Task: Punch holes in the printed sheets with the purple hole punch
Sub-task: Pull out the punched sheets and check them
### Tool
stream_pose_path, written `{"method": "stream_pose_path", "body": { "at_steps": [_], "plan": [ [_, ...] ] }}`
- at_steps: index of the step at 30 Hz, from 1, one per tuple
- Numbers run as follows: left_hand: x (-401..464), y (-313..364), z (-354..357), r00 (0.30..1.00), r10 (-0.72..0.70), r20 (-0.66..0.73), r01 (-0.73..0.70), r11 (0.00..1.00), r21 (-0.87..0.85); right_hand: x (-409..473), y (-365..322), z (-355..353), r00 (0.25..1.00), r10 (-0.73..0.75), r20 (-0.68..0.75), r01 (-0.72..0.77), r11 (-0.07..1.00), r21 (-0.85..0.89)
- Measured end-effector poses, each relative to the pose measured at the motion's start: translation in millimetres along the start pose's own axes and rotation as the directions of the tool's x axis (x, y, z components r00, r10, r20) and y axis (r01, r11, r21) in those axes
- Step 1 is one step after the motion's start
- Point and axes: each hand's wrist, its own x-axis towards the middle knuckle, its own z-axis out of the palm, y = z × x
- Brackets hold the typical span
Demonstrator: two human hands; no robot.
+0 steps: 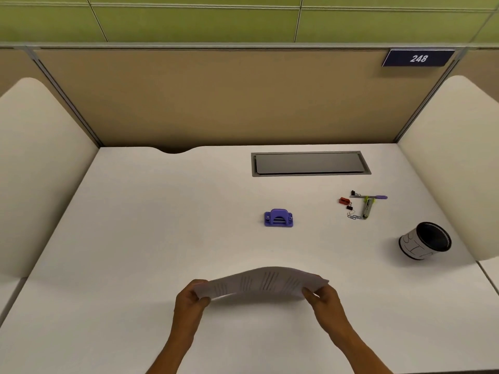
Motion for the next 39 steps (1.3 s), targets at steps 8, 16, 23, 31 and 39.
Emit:
{"method": "stream_pose_path", "body": {
  "at_steps": [8,16,23,31,39],
  "plan": [
    [-6.6,3.3,-1.2,0.999,0.030,0.030,-0.031,0.999,0.021,2.5,-6.1,-0.8,0.995,0.021,-0.099,-0.026,0.999,-0.045],
    [-9.5,-7.2,4.2,1.000,-0.027,0.004,0.027,0.997,0.069,-0.4,11.4,0.4,0.999,0.042,0.003,-0.041,0.993,-0.107],
    [-16.9,0.4,4.6,1.000,0.010,-0.011,-0.010,1.000,0.029,-3.6,-1.6,-4.6,0.997,-0.041,-0.060,0.034,0.993,-0.114],
    [-14.9,-8.4,10.6,0.995,-0.093,-0.026,0.095,0.994,0.056,2.1,11.9,0.0,0.999,-0.017,0.031,0.023,0.981,-0.191],
    [5.1,32.3,-12.4,0.999,0.029,0.032,-0.030,0.999,0.043,13.5,-8.6,-5.1,0.996,-0.017,0.082,0.029,0.988,-0.150]
  ]
}}
